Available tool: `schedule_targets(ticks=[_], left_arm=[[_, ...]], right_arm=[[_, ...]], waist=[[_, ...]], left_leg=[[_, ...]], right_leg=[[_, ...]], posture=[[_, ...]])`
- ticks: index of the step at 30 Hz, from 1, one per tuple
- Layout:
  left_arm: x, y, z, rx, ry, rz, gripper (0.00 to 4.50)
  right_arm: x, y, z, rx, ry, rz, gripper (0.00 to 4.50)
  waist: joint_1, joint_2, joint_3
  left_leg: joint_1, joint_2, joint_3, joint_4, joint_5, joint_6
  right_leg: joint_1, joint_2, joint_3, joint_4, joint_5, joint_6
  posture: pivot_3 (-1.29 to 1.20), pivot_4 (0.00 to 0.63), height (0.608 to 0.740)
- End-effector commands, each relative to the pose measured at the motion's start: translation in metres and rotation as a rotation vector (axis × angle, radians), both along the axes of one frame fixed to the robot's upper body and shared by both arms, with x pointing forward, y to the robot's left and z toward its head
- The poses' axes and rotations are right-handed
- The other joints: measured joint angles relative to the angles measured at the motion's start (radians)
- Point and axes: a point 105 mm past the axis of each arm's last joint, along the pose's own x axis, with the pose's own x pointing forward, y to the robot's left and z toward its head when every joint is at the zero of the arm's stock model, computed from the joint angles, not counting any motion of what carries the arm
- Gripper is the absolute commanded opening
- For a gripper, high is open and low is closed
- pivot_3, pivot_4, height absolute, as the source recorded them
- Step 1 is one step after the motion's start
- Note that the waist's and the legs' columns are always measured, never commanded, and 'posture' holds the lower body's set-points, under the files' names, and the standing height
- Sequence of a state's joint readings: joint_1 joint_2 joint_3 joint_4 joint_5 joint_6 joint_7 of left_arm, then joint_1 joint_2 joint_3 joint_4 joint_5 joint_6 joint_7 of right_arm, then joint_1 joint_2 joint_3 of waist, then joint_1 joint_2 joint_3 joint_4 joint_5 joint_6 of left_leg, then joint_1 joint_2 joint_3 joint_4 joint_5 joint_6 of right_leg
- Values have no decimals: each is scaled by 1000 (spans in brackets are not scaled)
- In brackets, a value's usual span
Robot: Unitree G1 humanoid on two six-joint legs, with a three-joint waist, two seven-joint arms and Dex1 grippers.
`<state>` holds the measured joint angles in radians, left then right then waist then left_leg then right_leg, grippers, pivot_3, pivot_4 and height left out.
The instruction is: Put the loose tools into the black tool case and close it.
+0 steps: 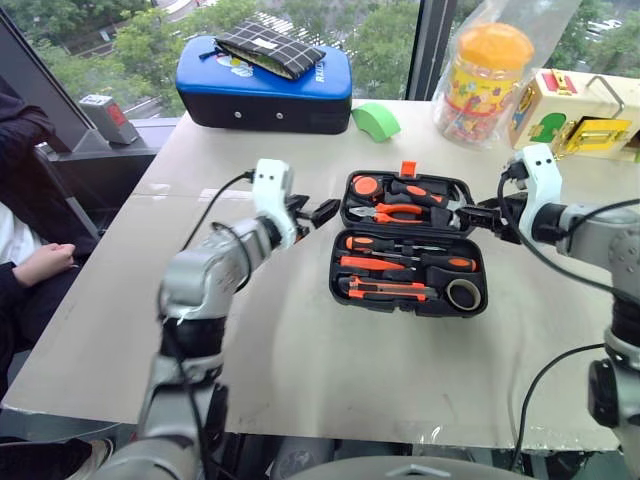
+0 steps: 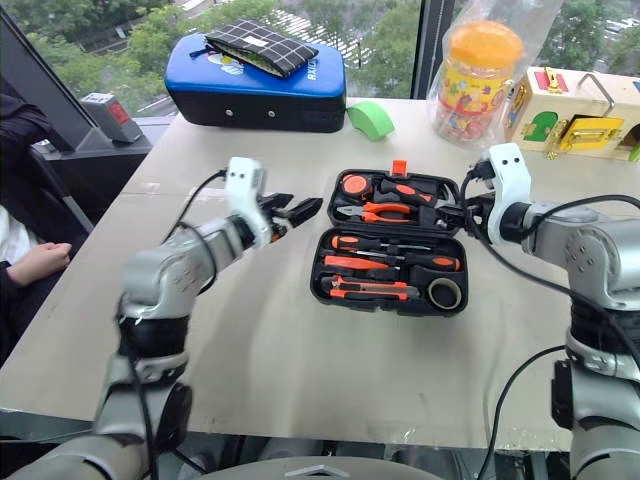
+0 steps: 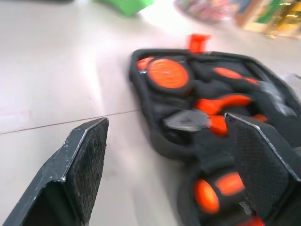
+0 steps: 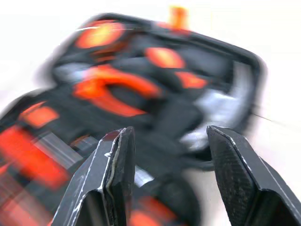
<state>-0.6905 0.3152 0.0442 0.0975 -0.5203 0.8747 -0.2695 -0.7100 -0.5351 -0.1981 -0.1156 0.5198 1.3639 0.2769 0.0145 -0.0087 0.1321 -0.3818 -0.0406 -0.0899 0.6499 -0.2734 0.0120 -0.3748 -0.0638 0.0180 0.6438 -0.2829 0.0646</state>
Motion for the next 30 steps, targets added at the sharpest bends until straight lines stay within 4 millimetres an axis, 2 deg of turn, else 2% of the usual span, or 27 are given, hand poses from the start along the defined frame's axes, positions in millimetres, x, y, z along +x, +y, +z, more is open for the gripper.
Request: schedule_targets(ticks=[1, 8, 10, 11, 13, 15, 16, 18, 24, 28, 30], left_arm=[[29, -3, 0, 21, 2, 43, 3993], [59, -5, -18, 71, 61, 87, 3993], [58, -10, -30, 126, 92, 52, 3488], [57, -12, -36, 136, 116, 34, 3217], [54, -13, -44, 147, 149, 5, 2242], [52, -13, -45, 138, 159, -12, 1411], [52, -14, -42, 131, 155, -20, 826], [51, -15, -36, 90, 147, -32, 94], [49, -13, -21, 26, 111, -55, 19], [49, -13, -18, 23, 93, -52, 19], [50, -14, -9, 16, 28, -56, 19]], right_arm=[[24, -18, -6, -34, 18, -142, 2411], [51, -27, -33, -22, 137, -237, 2411], [53, -22, -40, 5, 176, -217, 2491], [52, -19, -42, 11, 189, -202, 1941], [50, -12, -44, 34, 212, -171, 1207], [48, -7, -45, 57, 223, -148, 345], [47, -6, -44, 65, 227, -138, 0], [46, -4, -41, 83, 218, -120, 0], [47, 4, -34, 144, 205, -74, 0], [49, 3, -28, 143, 179, -69, 0], [55, 1, -16, 190, 112, -78, 0]], waist=[[-3, 0, 0], [-36, 0, 0], [-35, 0, -1], [-34, -1, -2], [-34, -2, -2], [-34, -2, -4], [-33, -2, -4], [-30, -2, -4], [-34, -2, -4], [-36, -2, -4], [-36, -2, -4]], left_leg=[[-1, 0, 1, -1, 0, 0], [0, 0, 3, -7, 0, -1], [0, 1, 2, -7, 1, -1], [1, 1, 2, -6, 1, -1], [1, 1, 3, -4, 1, -1], [2, 1, 3, -2, 1, -1], [2, 2, 3, -2, 1, -1], [2, 2, 2, -1, 1, -1], [2, 3, 1, -4, 1, -1], [1, 3, 1, -6, 1, -1], [1, 3, 1, -7, 1, -1]], right_leg=[[-3, 0, 1, 2, 0, 0], [-6, -1, 1, 2, 0, 0], [-5, -2, 0, 2, 0, 0], [-4, -2, 0, 2, 0, 0], [-3, -2, 1, 3, 0, 0], [-3, -2, 1, 4, 0, 0], [-2, -2, 2, 6, 0, 0], [-3, -2, 1, 9, 0, 0], [-6, -3, 2, 15, 0, 0], [-7, -5, 2, 14, 0, 0], [-7, -5, 2, 14, 0, 0]], posture=[[0, 150, 740], [0, 150, 740], [0, 150, 740], [0, 150, 740], [0, 150, 740], [0, 150, 740], [0, 150, 740], [0, 150, 740], [0, 150, 740], [0, 150, 740], [0, 150, 740]])
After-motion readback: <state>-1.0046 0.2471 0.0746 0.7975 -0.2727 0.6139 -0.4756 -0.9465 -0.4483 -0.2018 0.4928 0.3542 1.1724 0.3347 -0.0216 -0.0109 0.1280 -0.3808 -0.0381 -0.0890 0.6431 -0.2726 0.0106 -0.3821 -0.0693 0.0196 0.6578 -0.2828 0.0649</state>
